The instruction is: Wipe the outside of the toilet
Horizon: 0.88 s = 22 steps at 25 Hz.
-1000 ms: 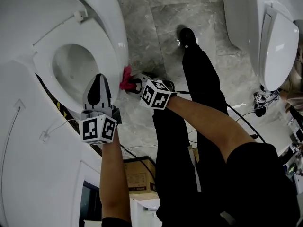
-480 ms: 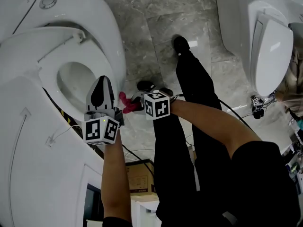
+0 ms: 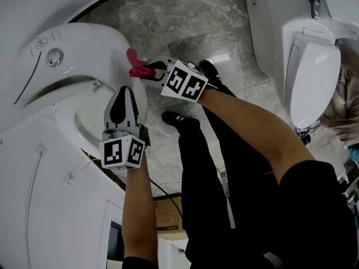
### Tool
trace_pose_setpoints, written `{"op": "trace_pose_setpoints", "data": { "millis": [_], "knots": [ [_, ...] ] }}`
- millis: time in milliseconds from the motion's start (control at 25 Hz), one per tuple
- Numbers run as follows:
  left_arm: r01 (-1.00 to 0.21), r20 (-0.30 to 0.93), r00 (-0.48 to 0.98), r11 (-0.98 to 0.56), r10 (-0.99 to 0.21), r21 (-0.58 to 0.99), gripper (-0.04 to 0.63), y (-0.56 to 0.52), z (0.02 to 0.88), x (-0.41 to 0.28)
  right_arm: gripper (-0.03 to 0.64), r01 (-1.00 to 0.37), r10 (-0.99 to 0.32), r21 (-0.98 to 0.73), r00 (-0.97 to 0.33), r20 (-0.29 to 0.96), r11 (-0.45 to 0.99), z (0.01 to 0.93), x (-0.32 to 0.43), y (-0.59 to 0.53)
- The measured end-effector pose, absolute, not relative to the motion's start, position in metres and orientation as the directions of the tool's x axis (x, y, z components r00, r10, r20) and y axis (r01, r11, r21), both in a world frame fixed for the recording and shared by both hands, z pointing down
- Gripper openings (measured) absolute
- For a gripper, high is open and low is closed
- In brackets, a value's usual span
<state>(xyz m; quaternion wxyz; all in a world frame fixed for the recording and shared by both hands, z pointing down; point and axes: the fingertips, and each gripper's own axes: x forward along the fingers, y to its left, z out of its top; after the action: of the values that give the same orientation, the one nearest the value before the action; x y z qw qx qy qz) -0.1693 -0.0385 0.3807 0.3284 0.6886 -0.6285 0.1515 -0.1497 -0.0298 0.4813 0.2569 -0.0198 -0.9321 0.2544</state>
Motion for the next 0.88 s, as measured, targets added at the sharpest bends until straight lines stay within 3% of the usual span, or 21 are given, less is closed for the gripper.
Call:
{"op": "trace_pose_setpoints", "data": {
  "millis": [160, 280, 640, 880],
  "knots": [
    [-0.957, 0.640, 0.095, 0.107, -0.763, 0.271, 0.021, -0.061, 0.393, -0.185, 0.135, -0.202, 0.030, -0.416, -0.873, 0.488, 0.887, 0.491, -0.178, -0.103],
    [-0.952, 0.656, 0.047, 0.166, -0.754, 0.258, 0.021, -0.070, 0.400, -0.196, 0.135, -0.209, 0.001, -0.372, -0.870, 0.492, 0.905, 0.497, -0.208, -0.138],
    [-0.937, 0.663, 0.016, 0.220, -0.748, 0.270, 0.021, -0.064, 0.406, -0.208, 0.135, -0.028, 0.087, -0.218, -0.862, 0.500, 0.976, 0.510, -0.262, -0.144],
    [-0.946, 0.690, 0.018, 0.211, -0.723, 0.245, 0.021, -0.027, 0.412, -0.209, 0.133, -0.049, 0.139, -0.335, -0.847, 0.513, 0.941, 0.529, -0.243, -0.091]
  ]
}}
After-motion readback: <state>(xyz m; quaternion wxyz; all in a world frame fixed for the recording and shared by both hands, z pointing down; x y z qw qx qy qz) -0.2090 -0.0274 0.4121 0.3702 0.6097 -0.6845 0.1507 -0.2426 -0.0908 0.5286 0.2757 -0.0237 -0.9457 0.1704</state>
